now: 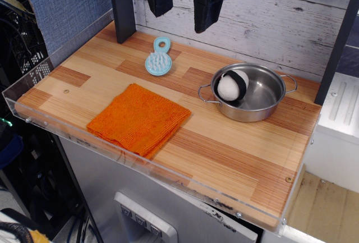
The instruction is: Put the brush to the right of the cloth.
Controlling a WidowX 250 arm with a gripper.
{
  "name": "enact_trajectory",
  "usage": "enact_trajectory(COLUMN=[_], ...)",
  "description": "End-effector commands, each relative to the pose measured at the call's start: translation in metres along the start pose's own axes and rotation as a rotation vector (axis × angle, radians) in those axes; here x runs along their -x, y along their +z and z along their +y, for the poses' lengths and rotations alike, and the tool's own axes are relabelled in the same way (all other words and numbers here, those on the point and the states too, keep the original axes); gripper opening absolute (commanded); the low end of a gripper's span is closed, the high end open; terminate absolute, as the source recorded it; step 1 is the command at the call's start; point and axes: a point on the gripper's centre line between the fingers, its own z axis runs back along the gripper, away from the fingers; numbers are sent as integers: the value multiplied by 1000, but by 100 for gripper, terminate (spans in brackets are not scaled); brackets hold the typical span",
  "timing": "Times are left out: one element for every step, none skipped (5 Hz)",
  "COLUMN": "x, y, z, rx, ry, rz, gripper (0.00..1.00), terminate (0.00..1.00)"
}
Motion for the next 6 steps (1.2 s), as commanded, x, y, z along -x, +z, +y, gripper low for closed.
enact_trajectory(x=[0, -10, -20, -30, -42, -49], y=[0, -13, -26, -44, -69, -96], z=[0, 17, 41, 77, 100, 111], rx=[0, -22, -11, 0, -2, -31], ry=[0, 53, 150, 250, 290, 305], rz=[0, -4, 3, -9, -28, -16], gripper=[100, 100, 100, 100, 100, 100], terminate=[0, 0, 0, 0, 0, 0])
